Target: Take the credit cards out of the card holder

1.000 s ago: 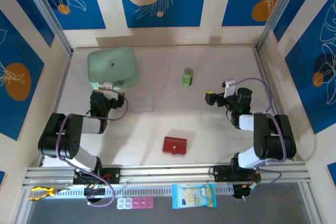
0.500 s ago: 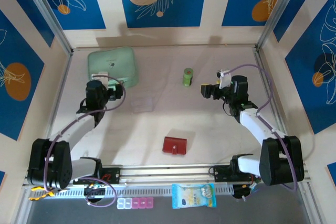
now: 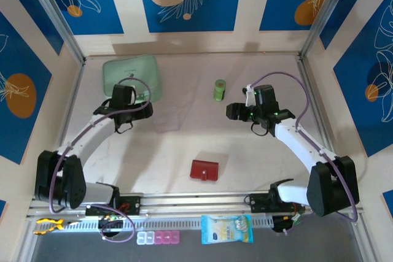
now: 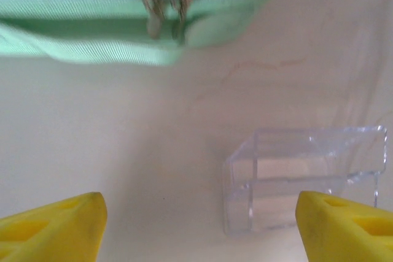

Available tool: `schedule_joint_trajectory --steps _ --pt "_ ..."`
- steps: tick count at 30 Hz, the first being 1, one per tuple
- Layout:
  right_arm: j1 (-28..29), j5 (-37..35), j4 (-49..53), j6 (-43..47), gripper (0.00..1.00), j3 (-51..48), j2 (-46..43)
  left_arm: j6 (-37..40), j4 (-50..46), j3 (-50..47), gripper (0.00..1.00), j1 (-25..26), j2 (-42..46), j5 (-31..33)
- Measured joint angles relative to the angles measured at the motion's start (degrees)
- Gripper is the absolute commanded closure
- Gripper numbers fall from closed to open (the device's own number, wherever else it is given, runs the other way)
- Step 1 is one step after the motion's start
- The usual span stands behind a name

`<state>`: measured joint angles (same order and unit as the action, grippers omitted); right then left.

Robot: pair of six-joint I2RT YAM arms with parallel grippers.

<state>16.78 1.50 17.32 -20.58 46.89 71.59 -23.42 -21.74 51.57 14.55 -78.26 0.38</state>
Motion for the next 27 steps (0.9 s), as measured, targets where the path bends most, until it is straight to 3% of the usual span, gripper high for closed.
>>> schedule_joint_trajectory --steps 11,27 --pt "4.5 -3.1 4.2 -3.5 0.3 0.0 -2.3 -1.6 -7.7 6.0 0.61 5.8 -7.9 -0.2" --pt "4.2 -4.8 7.6 -3.6 0.3 0.0 -6.2 0.0 -11.4 13.2 0.77 8.0 -18.9 4.2"
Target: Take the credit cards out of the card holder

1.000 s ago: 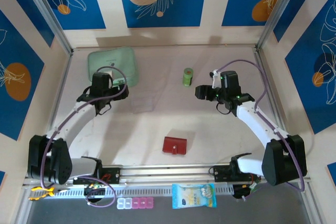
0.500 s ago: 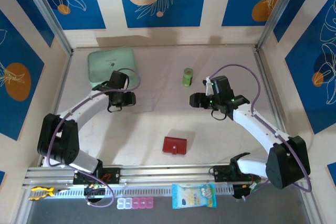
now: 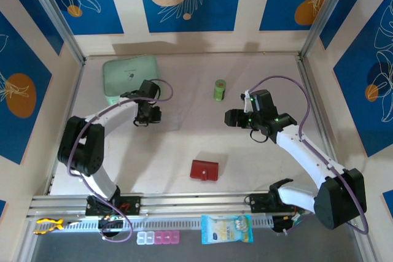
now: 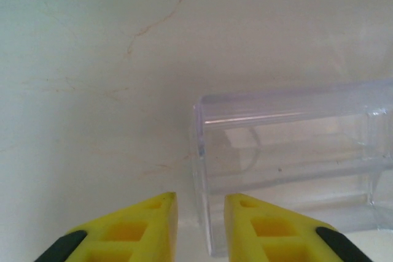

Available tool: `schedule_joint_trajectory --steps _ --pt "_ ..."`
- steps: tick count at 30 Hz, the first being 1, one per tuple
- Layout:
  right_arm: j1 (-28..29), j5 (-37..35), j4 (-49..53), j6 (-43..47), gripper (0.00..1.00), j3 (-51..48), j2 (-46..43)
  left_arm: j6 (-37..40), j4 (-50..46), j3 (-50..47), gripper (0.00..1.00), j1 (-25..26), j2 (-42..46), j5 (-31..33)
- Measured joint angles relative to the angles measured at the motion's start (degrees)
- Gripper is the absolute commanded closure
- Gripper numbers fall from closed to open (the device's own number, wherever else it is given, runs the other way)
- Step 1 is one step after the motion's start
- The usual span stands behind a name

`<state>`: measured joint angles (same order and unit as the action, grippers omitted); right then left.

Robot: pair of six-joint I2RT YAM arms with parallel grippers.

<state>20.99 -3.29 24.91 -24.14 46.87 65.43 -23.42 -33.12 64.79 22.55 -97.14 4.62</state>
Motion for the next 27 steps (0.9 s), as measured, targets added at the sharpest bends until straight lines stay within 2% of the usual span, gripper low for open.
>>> schedule_joint_trajectory --steps 14,27 --pt "-0.1 -0.5 0.6 0.1 0.3 0.0 0.0 0.1 -1.0 2.7 0.94 0.7 -2.5 1.6" --pt "-1.2 -0.4 1.0 0.3 0.3 0.2 0.2 -4.9 -3.1 10.0 0.97 5.5 -7.8 2.9"
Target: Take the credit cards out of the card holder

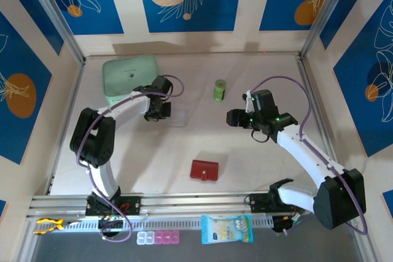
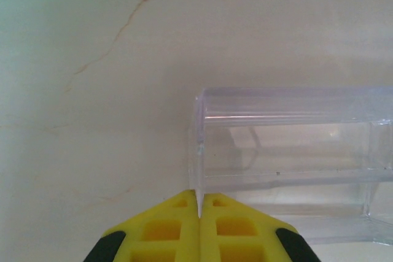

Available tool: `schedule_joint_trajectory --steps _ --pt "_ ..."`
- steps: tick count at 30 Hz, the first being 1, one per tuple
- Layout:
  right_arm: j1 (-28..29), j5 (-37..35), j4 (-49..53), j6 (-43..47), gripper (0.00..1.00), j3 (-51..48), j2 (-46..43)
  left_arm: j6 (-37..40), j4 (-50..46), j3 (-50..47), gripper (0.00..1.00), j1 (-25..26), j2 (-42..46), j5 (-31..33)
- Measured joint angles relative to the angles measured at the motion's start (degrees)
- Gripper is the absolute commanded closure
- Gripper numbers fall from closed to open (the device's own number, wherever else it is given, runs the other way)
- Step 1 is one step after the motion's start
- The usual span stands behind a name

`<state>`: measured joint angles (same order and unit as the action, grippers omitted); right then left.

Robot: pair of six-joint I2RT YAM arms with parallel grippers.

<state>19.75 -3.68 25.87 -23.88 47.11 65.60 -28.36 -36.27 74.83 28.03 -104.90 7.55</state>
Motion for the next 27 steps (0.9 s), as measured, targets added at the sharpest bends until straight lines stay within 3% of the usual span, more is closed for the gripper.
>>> schedule_joint_trajectory --steps 13,19,27 --pt "-1.0 0.4 0.2 1.1 0.3 2.4 1.4 -7.0 -1.5 12.7 0.96 5.0 -9.7 0.0" --pt "-1.1 0.7 0.5 1.3 0.3 2.7 1.4 -7.3 -2.2 14.1 0.85 5.7 -10.7 0.0" --pt "-1.2 1.3 2.0 1.1 0.31 3.7 1.4 -7.1 -2.4 14.1 0.83 5.9 -10.7 0.0"
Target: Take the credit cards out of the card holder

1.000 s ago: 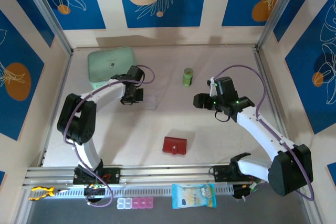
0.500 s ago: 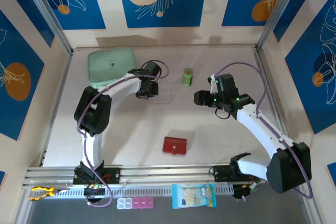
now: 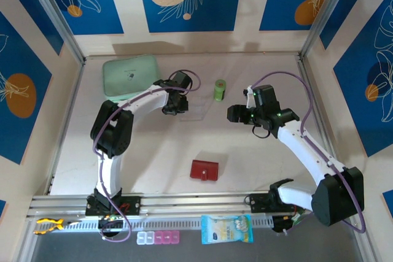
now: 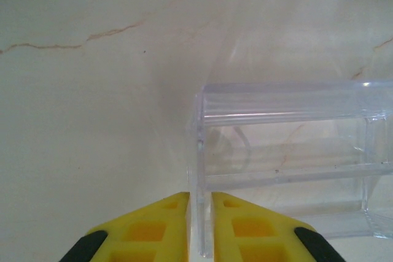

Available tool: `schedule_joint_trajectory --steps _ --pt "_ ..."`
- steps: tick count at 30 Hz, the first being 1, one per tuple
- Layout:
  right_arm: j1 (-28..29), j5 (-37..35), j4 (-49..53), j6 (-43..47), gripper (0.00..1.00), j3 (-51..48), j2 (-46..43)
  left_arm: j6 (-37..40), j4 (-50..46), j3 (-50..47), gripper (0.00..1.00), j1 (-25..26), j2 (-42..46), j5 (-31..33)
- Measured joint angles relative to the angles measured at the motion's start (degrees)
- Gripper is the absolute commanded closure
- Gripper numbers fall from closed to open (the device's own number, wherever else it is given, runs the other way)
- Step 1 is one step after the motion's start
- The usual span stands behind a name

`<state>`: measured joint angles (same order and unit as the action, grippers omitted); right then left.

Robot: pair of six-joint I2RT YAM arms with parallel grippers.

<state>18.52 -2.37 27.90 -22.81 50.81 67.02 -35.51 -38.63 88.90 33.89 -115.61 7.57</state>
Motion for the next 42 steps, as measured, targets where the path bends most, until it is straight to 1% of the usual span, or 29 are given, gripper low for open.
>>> schedule_joint_trajectory --steps 5,14,23,26,29,32,35,37,42 --pt "0.7 0.9 2.1 -0.7 0.31 0.8 0.0 0.1 0.0 0.0 0.83 0.0 0.0 0.0" --pt "4.4 2.2 5.9 -3.4 0.31 2.1 -0.4 1.5 0.0 0.0 0.88 0.0 0.0 0.3" --pt "7.3 2.3 7.6 -5.4 0.31 2.1 -1.1 2.7 -0.4 1.0 0.88 0.0 0.0 0.8" --pt "7.8 2.3 7.8 -6.0 0.31 2.1 -1.4 3.0 -0.5 1.0 0.86 0.0 0.0 1.0" --pt "8.2 2.3 8.2 -6.9 0.31 2.1 -1.4 3.0 -0.5 1.0 0.82 0.0 0.0 1.0" --pt "8.8 2.3 9.0 -9.0 0.26 2.1 -1.4 3.0 -0.5 1.0 0.8 0.0 0.0 1.1" --pt "9.8 2.3 9.5 -13.6 0.23 2.1 -1.7 3.1 -0.5 1.0 0.78 0.0 0.0 1.0" --pt "10.8 2.4 9.5 -18.8 0.21 2.1 -2.1 3.1 -0.4 0.8 0.77 0.0 0.4 1.0" --pt "14.9 0.7 9.6 -36.4 0.21 1.7 -3.3 4.2 -0.4 -2.0 0.77 0.0 5.2 0.9"
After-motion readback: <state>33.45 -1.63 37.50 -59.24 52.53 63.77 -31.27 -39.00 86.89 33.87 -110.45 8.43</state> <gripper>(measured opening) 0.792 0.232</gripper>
